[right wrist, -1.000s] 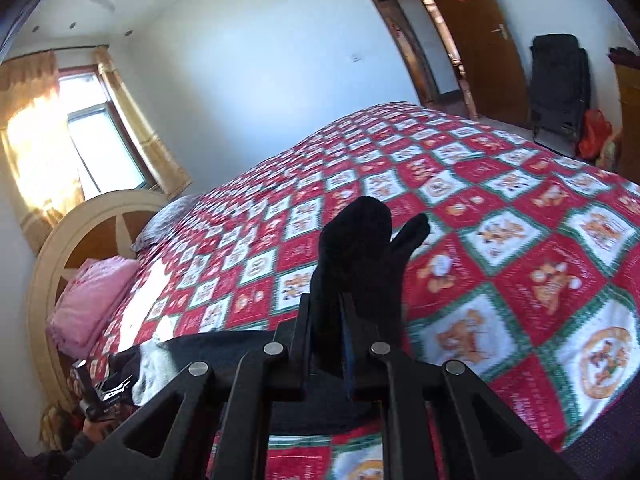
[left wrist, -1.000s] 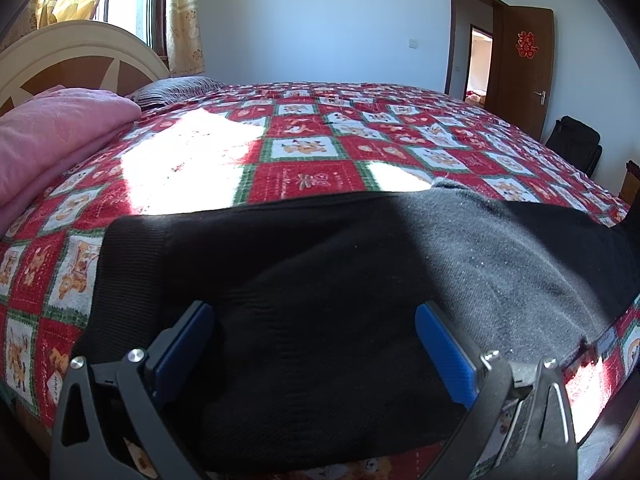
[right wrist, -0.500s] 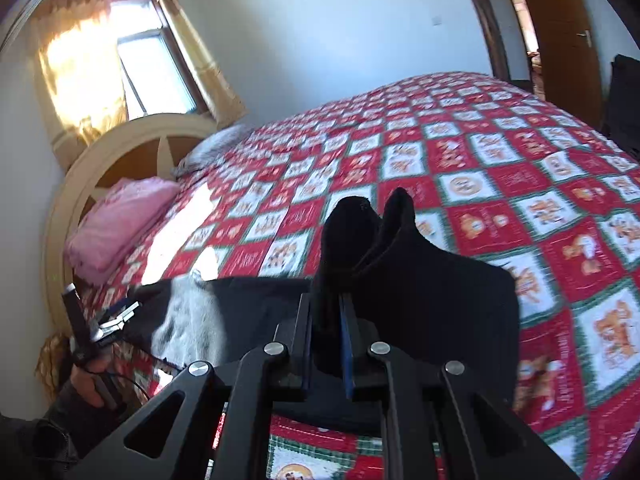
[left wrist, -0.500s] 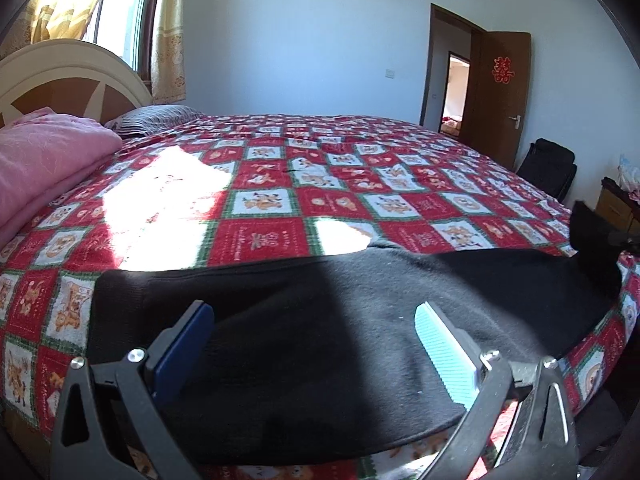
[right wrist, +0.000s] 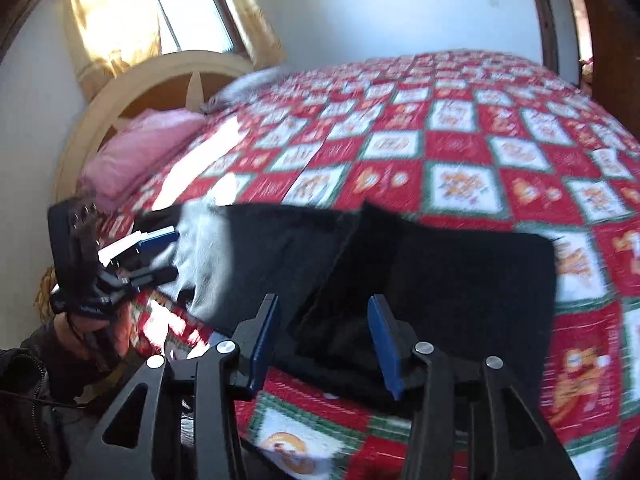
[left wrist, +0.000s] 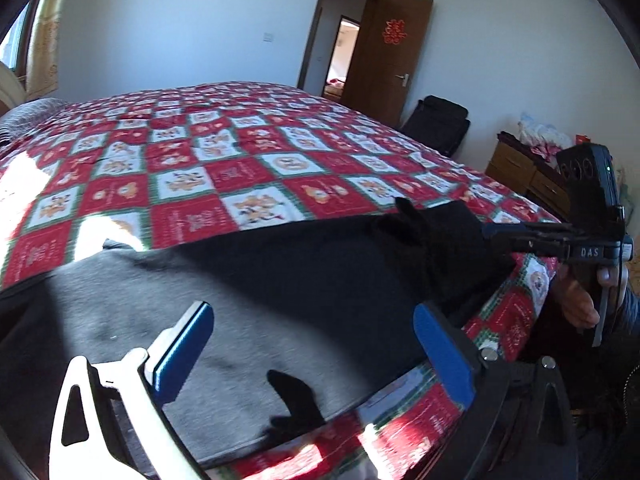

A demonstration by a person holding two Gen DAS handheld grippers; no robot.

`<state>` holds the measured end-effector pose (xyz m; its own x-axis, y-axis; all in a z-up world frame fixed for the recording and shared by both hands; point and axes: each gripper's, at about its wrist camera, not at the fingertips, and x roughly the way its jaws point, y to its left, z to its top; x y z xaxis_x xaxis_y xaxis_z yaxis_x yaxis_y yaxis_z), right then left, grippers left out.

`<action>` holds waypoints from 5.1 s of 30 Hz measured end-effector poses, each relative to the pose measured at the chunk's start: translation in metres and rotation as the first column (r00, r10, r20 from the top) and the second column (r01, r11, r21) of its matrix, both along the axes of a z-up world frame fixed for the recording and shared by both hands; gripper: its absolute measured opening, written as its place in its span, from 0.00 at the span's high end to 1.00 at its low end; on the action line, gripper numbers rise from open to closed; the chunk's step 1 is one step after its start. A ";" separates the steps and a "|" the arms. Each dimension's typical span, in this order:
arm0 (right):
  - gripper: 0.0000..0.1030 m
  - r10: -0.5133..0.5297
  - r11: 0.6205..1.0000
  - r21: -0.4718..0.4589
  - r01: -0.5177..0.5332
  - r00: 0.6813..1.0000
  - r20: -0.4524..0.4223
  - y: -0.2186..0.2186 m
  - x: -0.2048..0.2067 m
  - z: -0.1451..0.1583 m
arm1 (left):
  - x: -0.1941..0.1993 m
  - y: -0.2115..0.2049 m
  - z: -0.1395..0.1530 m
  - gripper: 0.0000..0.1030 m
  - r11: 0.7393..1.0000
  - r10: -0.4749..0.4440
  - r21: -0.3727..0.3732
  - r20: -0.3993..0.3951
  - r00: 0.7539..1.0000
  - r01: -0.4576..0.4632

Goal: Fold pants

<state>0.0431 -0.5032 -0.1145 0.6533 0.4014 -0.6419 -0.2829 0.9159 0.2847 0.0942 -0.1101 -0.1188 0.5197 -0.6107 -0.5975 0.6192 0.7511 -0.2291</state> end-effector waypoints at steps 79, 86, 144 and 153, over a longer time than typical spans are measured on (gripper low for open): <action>0.36 -0.132 0.991 0.017 0.135 0.986 -0.098 -0.006 0.074 -0.043 | 0.027 0.010 -0.024 0.51 0.994 0.106 -0.003 -0.090 0.990 -0.107; 0.36 -0.028 0.997 -0.072 0.034 0.997 0.072 0.053 0.030 -0.006 | 0.023 0.057 -0.007 0.40 0.982 0.187 0.023 -0.024 0.982 -0.187; 0.34 0.165 0.972 -0.177 -0.154 0.985 0.051 0.168 0.014 -0.061 | 0.019 0.298 -0.057 0.76 0.821 0.550 -0.111 -0.108 0.828 -0.560; 0.34 0.082 0.994 -0.078 -0.079 0.996 0.046 0.146 0.018 -0.050 | 0.006 0.308 -0.037 0.77 0.815 0.502 -0.288 -0.083 0.861 -0.503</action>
<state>0.0607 -0.3571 -0.1642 0.6523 0.4052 -0.6406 -0.3684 0.9081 0.1992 0.1004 0.1976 -0.1560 0.8004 -0.4096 -0.4377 0.1726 0.8567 -0.4862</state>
